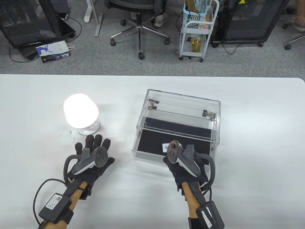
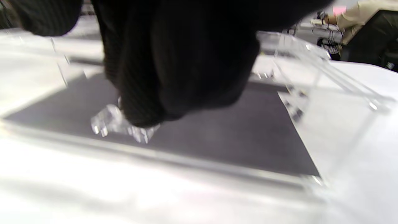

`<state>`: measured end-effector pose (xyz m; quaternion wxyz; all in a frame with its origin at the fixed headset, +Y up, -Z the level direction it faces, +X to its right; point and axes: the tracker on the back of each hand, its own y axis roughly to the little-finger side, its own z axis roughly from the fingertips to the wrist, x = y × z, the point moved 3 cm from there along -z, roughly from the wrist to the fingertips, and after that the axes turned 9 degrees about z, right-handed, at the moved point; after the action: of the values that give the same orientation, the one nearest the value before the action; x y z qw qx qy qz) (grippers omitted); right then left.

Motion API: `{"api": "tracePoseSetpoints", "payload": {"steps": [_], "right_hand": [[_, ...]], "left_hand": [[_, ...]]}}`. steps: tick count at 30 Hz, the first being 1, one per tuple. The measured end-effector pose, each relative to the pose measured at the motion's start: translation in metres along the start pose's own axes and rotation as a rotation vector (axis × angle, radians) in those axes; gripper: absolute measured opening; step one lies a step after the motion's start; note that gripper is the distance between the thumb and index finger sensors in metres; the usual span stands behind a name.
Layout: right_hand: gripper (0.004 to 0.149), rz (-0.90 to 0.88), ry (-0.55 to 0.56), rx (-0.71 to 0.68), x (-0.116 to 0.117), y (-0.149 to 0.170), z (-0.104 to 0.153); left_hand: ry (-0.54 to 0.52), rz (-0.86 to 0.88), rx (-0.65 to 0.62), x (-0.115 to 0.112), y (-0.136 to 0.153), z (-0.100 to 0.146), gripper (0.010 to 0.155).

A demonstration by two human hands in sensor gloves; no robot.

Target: Take out the desk lamp remote control from the drawer and turn on the desk lamp

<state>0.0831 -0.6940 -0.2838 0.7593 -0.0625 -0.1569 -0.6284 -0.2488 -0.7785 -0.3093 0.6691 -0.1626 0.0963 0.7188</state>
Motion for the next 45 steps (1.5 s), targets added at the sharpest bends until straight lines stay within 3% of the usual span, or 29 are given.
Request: {"api": "tracePoseSetpoints", "payload": {"steps": [6, 9, 12, 15, 22, 30, 40, 45], "right_hand": [[0.073, 0.163, -0.084, 0.058, 0.031, -0.018, -0.014], [0.083, 0.140, -0.117, 0.097, 0.046, -0.023, -0.018], [0.088, 0.280, -0.127, 0.137, 0.058, -0.032, -0.021], [0.083, 0.290, -0.044, 0.189, 0.057, -0.033, -0.021], [0.078, 0.226, -0.047, 0.180, 0.055, -0.032, -0.023], [0.076, 0.225, -0.027, 0.238, 0.044, -0.024, -0.046], [0.076, 0.095, 0.098, 0.401, 0.028, -0.009, -0.063], [0.071, 0.077, 0.205, 0.384, 0.018, 0.001, -0.069]], "left_hand": [[0.003, -0.004, -0.001, -0.001, -0.001, 0.000, 0.075], [0.007, -0.004, 0.001, -0.001, 0.000, 0.000, 0.075], [0.011, -0.002, 0.004, -0.002, 0.001, 0.000, 0.075], [0.013, -0.003, 0.004, -0.002, 0.000, 0.000, 0.075], [0.014, 0.000, -0.004, -0.002, -0.002, -0.001, 0.075], [0.002, 0.015, -0.008, 0.002, -0.002, -0.001, 0.075], [0.023, 0.003, 0.005, -0.003, 0.001, -0.004, 0.075], [0.022, 0.007, -0.001, -0.004, 0.000, -0.004, 0.075]]}}
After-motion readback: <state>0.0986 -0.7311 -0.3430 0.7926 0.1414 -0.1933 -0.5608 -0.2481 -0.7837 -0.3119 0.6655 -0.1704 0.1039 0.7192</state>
